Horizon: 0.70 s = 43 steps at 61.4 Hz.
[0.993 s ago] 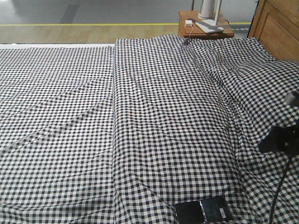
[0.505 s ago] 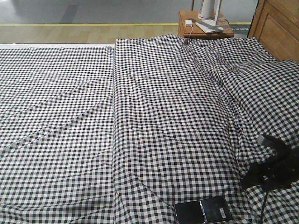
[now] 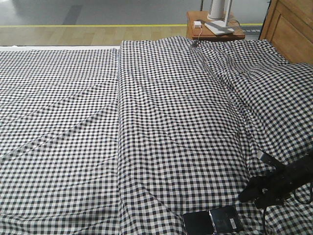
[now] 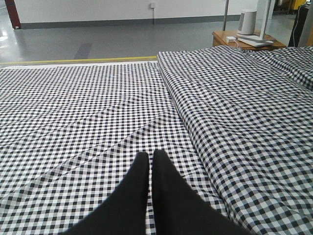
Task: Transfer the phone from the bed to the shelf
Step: 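Lower the open right gripper toward the black phone on the bed, then close the right gripper on the black phone's edge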
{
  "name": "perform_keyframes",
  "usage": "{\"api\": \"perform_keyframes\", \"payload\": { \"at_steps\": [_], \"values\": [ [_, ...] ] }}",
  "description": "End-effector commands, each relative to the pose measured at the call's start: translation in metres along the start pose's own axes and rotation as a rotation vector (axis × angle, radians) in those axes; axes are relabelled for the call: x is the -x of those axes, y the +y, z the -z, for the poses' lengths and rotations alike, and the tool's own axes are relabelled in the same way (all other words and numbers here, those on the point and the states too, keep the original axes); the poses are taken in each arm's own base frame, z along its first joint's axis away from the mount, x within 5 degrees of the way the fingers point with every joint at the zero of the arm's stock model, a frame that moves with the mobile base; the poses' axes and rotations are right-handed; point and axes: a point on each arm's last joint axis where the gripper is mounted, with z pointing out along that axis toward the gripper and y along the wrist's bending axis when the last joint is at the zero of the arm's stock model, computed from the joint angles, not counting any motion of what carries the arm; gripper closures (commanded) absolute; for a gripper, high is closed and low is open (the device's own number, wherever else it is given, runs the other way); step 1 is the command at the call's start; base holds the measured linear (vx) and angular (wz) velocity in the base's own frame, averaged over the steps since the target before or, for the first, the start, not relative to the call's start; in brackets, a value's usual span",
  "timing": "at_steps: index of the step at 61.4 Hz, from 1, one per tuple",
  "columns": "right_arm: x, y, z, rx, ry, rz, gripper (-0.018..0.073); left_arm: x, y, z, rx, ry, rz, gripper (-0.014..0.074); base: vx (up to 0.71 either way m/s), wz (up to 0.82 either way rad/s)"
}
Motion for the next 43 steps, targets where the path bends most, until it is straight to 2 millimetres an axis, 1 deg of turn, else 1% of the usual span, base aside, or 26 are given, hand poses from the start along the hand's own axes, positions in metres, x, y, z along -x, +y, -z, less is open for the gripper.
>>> {"api": "perform_keyframes", "payload": {
  "at_steps": [1,30,43],
  "values": [
    [0.008,0.011,0.013,0.063,-0.057,0.053,-0.0029,0.006,0.001,0.000,0.005,-0.075,0.010,0.0596,0.00,0.00],
    [0.002,-0.012,-0.031,0.156,-0.088,0.021,-0.0029,0.006,0.001,0.000,0.005,-0.075,0.010,0.0596,0.00,0.00],
    [-0.001,-0.021,-0.046,0.169,-0.105,-0.001,-0.0029,0.006,0.001,0.000,0.005,-0.075,0.010,0.0596,0.00,0.00]
  ]
}}
